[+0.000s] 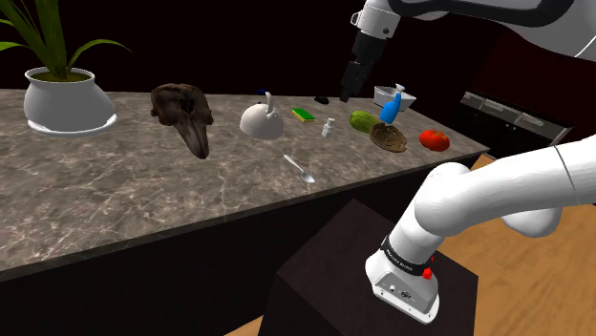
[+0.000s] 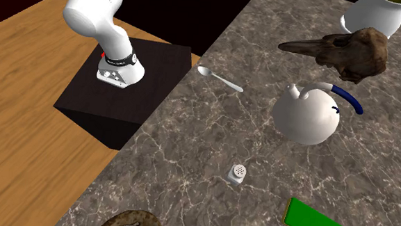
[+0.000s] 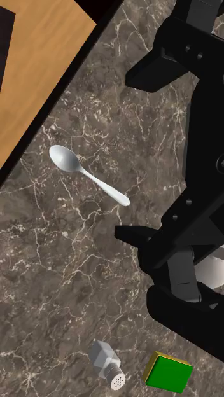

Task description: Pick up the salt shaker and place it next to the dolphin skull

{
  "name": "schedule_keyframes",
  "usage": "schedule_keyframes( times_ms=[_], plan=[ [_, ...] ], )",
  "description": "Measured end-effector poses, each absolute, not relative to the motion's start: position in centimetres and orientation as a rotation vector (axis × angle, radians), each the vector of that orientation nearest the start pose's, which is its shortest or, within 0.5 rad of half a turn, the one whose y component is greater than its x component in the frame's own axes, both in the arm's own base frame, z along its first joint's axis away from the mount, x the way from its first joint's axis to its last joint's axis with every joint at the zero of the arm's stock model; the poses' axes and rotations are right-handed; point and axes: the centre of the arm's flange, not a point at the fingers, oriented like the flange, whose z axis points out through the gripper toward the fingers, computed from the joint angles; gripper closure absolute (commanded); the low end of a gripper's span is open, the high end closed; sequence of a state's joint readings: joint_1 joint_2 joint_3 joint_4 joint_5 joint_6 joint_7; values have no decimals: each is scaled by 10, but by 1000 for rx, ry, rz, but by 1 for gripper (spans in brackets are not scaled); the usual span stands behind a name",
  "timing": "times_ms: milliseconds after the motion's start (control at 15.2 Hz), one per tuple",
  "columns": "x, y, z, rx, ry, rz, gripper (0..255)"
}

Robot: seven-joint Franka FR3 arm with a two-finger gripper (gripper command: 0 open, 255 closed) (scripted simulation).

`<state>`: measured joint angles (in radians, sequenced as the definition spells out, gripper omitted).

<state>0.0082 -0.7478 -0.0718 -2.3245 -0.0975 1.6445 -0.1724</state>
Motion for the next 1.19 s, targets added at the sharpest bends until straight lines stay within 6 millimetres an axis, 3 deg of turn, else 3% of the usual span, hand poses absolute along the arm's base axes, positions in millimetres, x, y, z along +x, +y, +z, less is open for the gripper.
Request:
schedule_keyframes(
  times_ms=[132, 330, 1188],
  plan=[
    [327, -42, 598, -3188, -209, -99, 0],
    [337, -69, 584, -3183, -213, -107, 0],
    [398, -216, 507, -3157, -236, -155, 0]
  ],
)
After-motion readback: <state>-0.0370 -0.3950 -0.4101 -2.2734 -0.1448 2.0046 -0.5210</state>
